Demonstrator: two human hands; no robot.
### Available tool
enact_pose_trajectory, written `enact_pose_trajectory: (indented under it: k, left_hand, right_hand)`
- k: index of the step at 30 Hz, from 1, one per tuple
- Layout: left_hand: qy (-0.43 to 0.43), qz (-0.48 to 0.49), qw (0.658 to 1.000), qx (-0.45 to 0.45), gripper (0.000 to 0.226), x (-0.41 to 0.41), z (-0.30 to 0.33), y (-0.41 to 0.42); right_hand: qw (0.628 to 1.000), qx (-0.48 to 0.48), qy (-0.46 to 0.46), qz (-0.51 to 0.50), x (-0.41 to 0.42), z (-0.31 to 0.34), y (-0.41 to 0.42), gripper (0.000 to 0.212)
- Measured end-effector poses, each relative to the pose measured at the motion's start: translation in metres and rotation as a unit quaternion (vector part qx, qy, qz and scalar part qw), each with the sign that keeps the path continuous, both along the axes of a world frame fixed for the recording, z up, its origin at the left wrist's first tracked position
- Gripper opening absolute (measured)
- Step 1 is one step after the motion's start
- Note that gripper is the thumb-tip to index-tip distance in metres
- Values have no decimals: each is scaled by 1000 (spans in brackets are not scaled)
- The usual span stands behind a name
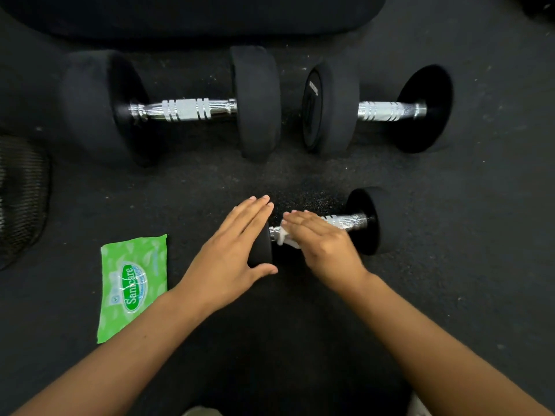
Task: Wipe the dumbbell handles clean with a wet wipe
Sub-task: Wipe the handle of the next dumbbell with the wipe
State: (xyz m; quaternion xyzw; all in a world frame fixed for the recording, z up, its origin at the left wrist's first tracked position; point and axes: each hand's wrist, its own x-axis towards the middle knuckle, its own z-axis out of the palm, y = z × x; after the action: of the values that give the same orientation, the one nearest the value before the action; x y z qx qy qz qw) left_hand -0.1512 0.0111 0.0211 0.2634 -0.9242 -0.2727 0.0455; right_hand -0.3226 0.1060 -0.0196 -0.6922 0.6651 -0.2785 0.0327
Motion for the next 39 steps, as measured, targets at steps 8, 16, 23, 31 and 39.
enact_pose_trajectory:
  k: [8, 16, 23, 31, 39]
  left_hand:
    - [5, 0, 1000, 4, 96, 3, -1, 1]
    - [132, 47, 987, 80, 66, -20, 22, 11]
    - [189, 56, 980, -3, 24, -38, 10, 25]
    - [4, -15, 983, -181, 48, -54, -8, 33]
    - [-84, 14, 988, -131, 48, -78, -6, 31]
  right_hand:
    - [996, 35, -54, 58, -11, 19, 20, 23]
    - [991, -6, -112, -67, -10, 41, 30, 15]
    - [972, 46, -224, -55, -15, 65, 28, 30]
    - [946, 84, -114, -291, -63, 40, 33, 32]
    - [943, 42, -99, -315, -57, 27, 33, 33]
